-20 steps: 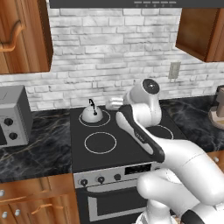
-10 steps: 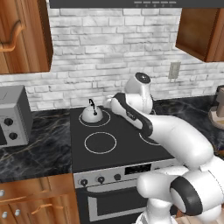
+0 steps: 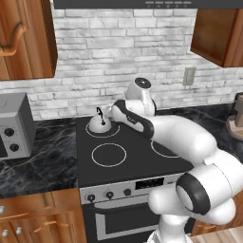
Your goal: The kettle is done boiling. Turn off the stove, then wait for 300 timesteps before moving the kettle to the dining table.
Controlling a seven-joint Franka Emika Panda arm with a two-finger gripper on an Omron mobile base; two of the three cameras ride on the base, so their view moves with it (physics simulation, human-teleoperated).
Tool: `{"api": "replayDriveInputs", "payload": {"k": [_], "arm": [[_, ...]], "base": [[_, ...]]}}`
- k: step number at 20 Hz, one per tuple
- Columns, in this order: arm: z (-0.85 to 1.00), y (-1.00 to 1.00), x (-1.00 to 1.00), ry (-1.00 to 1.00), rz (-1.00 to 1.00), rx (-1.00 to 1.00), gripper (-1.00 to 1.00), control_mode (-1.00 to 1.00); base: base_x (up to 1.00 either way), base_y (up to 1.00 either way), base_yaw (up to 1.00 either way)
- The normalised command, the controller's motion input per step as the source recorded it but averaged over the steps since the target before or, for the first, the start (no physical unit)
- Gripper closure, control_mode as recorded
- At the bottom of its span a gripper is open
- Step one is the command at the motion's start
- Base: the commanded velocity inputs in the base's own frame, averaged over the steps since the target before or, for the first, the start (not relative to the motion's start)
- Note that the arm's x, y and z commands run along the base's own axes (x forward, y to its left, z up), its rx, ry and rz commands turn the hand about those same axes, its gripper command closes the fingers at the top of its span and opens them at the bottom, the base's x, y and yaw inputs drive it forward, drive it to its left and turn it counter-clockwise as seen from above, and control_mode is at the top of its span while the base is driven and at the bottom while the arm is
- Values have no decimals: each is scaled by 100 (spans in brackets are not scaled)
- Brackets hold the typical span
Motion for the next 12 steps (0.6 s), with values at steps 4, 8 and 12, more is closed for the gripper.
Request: {"api": "replayDriveInputs", "payload": {"k": [4,8,12], "arm": [[-10,8,33,0,2,-7,-100,-100],[-9,2,35,0,2,-5,-100,-100],[-11,9,35,1,2,-4,-100,-100]], "base": [[0,0,0],[0,0,0],[0,0,0]]}}
